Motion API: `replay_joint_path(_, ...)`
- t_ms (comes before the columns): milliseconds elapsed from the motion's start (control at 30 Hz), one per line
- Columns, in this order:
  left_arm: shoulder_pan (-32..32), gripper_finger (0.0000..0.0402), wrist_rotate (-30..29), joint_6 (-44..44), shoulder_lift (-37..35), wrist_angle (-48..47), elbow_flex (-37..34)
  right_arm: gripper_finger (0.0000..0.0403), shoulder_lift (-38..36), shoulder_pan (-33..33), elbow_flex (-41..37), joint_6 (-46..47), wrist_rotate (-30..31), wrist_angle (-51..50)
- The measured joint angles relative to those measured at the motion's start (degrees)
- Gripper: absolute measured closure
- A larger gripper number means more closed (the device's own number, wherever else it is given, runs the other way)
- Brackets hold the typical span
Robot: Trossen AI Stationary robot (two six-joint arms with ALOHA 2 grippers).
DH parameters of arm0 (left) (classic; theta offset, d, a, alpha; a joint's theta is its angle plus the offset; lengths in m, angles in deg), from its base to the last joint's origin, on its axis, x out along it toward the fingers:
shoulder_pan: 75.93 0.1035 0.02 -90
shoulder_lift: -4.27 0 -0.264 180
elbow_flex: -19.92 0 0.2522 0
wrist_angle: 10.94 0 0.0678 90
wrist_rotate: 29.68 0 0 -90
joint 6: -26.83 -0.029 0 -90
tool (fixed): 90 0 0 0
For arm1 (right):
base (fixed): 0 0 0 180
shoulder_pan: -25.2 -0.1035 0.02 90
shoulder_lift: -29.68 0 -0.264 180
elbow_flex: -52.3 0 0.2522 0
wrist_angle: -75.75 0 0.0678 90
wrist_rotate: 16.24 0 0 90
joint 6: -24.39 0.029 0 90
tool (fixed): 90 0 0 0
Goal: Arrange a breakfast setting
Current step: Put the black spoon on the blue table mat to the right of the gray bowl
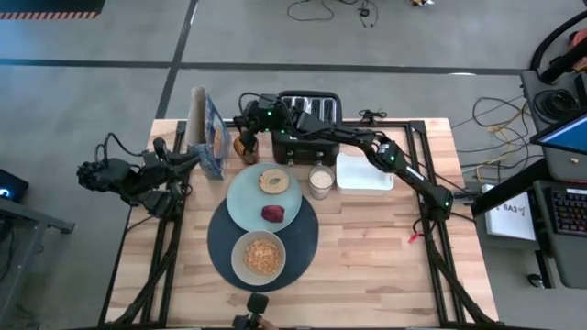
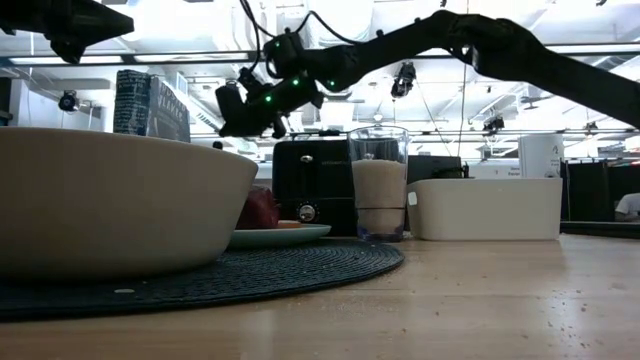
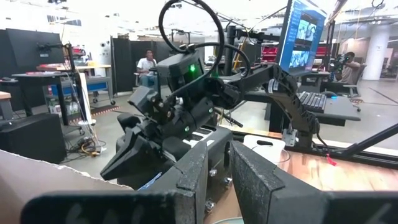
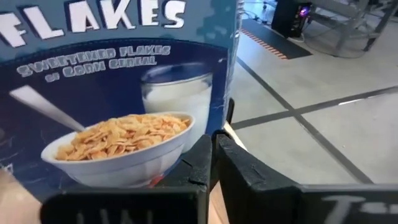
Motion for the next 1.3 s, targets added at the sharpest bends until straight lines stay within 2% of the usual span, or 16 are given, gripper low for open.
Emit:
replay_joint_path(100, 0.00, 0.0349, 0.00, -0.38, 0.00, 0.06, 0.00, 0.0353, -0.28, -0.15, 0.01, 0.85, 1.32, 0.19)
replay_joint_path(200, 0.00, 0.0349, 0.00, -0.49, 0.00, 0.11, 0.00, 0.0304, -0.13, -0.52, 0.02, 0.91, 2.61, 0.21)
replay_joint_path(333, 0.00, 0.0349, 0.00, -0.55, 0.00, 0.17, 0.00, 0.0236, 1.03, -1.08, 0.04, 1.39, 7.42, 0.37)
replay_joint_path(467, 0.00, 0.0349, 0.00, -0.57, 0.01, 0.20, 0.00, 0.0186, 3.19, -0.72, 0.04, 3.87, 5.92, 3.23)
replay_joint_path(600, 0.00, 0.0349, 0.00, -0.57, 0.02, 0.22, 0.00, 0.0163, 4.09, -0.87, 0.09, 3.67, 4.94, 4.10)
replay_joint_path(700, 0.00, 0.0349, 0.00, -0.57, 0.02, 0.24, 0.00, 0.0164, 4.14, -1.09, 0.09, 3.65, 4.59, 4.12)
replay_joint_path(833, 0.00, 0.0349, 0.00, -0.57, 0.02, 0.26, 0.00, 0.0186, 4.20, -1.14, 0.09, 3.28, 4.14, 4.08)
replay_joint_path(1300, 0.00, 0.0349, 0.00, -0.59, 0.02, 0.26, 0.00, 0.0321, 4.26, -1.09, 0.07, 2.81, 2.63, 7.47)
